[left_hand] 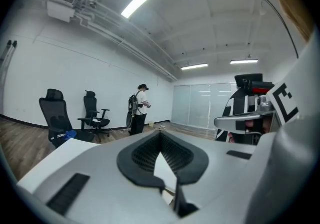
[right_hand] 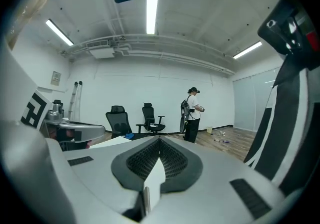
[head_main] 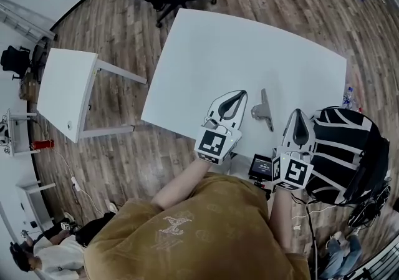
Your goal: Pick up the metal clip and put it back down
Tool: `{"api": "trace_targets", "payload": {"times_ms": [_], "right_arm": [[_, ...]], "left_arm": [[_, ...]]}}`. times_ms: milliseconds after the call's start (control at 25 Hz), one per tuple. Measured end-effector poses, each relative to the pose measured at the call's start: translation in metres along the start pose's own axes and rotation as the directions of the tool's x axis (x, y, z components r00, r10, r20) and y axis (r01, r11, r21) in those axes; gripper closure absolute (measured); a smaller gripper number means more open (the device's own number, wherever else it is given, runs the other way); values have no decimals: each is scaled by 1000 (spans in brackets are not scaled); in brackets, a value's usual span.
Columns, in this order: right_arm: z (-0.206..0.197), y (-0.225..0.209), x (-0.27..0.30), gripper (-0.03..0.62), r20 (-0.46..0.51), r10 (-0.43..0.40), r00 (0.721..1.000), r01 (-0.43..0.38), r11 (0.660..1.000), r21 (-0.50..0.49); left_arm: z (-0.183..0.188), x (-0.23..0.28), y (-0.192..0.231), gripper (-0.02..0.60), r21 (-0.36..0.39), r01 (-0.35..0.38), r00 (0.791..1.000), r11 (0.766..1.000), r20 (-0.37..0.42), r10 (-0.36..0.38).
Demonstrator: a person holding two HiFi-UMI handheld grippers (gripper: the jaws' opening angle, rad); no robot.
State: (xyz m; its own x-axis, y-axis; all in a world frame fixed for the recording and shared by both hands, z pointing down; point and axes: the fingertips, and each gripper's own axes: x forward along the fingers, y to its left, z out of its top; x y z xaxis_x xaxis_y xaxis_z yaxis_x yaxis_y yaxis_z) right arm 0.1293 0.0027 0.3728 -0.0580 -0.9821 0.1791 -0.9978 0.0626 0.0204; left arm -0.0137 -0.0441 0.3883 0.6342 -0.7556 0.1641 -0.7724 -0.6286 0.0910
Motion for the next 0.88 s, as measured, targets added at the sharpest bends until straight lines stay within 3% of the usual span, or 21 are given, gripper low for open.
{"api": "trace_targets", "payload": {"times_ms": [320,680,880], "right_arm": [[38,12,-7,586,76,42,996,-39,998,-48],[70,7,-16,586,162,10,987,-10,1000,4],[70,3,-18,586,157,-21,987,23,1000,-13]], "left_arm": [[15,-7,1,575,54,-37,999,998,-3,37],[66,-17,16,575,-19,-84,991,996,108,86],[68,-18,25,575,-15,-91,991,996,95,92]]}}
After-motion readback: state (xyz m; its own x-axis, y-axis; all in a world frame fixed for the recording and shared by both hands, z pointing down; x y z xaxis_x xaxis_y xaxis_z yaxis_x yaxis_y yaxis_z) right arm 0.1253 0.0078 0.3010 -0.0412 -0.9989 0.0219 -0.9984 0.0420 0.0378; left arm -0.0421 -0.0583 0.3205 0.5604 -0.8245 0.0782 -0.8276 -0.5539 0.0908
